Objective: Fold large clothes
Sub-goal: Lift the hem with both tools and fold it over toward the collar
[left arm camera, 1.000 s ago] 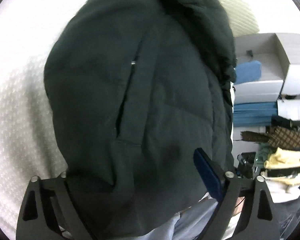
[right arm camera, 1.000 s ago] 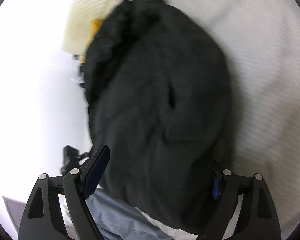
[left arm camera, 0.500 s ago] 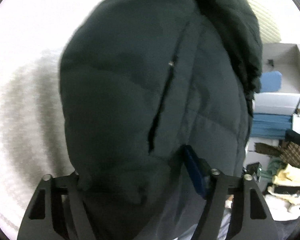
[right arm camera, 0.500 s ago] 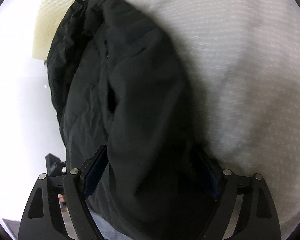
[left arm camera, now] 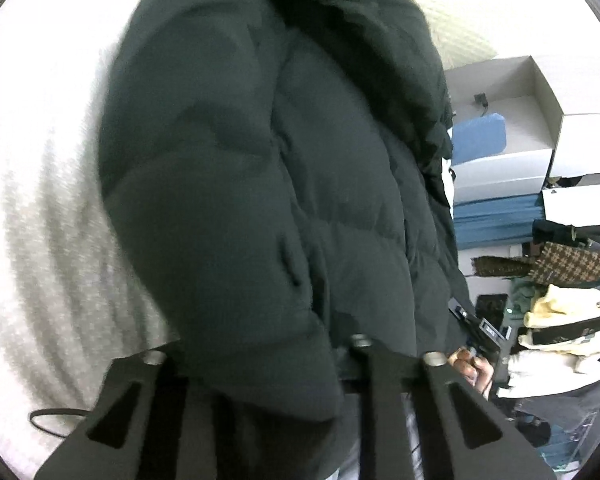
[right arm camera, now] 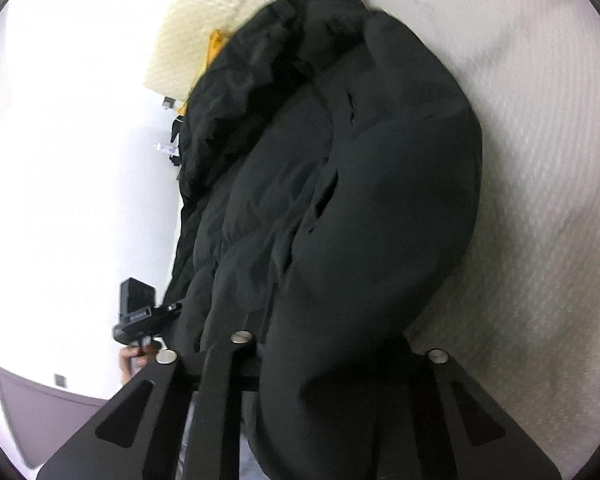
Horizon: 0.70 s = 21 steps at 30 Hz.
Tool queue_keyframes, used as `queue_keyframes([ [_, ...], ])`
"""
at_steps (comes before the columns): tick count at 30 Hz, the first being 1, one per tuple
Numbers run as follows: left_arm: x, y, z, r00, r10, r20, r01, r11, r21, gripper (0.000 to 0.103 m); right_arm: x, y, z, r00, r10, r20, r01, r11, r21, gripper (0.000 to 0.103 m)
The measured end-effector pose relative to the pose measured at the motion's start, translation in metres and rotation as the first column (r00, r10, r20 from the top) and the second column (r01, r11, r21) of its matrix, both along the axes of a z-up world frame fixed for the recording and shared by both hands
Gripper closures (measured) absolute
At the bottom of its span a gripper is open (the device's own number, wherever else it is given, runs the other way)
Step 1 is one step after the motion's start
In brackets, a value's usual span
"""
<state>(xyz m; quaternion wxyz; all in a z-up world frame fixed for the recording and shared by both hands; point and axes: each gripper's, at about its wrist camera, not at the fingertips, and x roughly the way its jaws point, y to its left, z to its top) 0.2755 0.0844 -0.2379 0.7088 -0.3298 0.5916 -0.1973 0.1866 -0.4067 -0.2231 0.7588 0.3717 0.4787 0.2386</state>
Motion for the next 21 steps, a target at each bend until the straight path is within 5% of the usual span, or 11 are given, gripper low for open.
queue_keyframes([
  [7, -0.028, 0.025, 0.050, 0.993, 0.031, 0.116, -0.031, 1.000, -0.004, 0.097, -0.019, 0.013, 0.043, 0.987, -0.007, 0.162, 0.015, 0.999, -0.052, 0.095],
  [16, -0.080, 0.090, 0.130, 0.974, 0.093, 0.207, -0.083, 0.995, -0.058, 0.097, -0.072, 0.010, 0.103, 0.964, -0.028, 0.264, 0.033, 0.999, -0.015, 0.096],
  [21, -0.117, 0.093, 0.175, 0.963, 0.086, 0.253, -0.073, 0.996, -0.060, 0.097, -0.115, 0.002, 0.133, 0.948, -0.049, 0.315, 0.042, 0.999, 0.028, 0.096],
])
